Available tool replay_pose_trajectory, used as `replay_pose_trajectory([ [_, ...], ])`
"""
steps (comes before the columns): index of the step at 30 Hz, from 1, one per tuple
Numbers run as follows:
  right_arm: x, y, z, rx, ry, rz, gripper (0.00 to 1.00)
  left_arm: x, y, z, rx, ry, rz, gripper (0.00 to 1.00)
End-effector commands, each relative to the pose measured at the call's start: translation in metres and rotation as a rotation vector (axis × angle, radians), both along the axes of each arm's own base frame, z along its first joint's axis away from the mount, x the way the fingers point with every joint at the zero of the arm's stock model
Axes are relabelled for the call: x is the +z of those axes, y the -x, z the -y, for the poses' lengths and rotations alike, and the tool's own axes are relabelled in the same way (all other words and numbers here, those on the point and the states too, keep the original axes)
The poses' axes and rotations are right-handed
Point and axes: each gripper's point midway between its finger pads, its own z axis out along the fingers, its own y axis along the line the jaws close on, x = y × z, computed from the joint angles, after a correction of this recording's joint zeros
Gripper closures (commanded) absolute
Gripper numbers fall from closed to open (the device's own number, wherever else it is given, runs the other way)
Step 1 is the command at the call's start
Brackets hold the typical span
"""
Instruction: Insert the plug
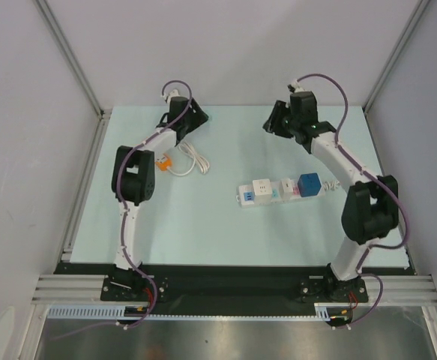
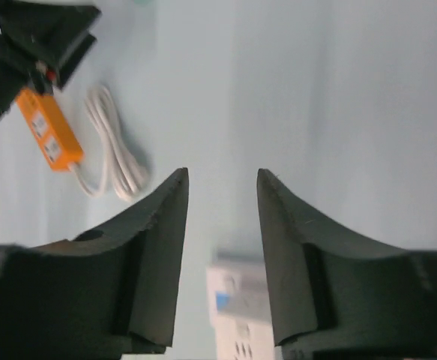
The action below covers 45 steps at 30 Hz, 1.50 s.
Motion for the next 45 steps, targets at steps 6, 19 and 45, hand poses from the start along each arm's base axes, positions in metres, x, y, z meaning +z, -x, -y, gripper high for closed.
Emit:
replay_pose_trajectory([
  [6, 0.039, -0.065, -0.062, 0.044, -0.197, 0.133, 0.57, 0.1, -0.037, -0.036, 0.08, 0.285, 0.261, 0.46],
  [19, 0.022, -0.021, -0.056, 0.133, -0.204, 0.127, 0.52, 0.057, -0.108, -0.024, 0.141, 0.451, 0.329, 0.87],
  [45, 0.065, 0.015, -0.026, 0.159, -0.214, 0.149, 0.49, -0.04, -0.045, 0.025, 0.056, 0.191, -0.057, 0.82],
])
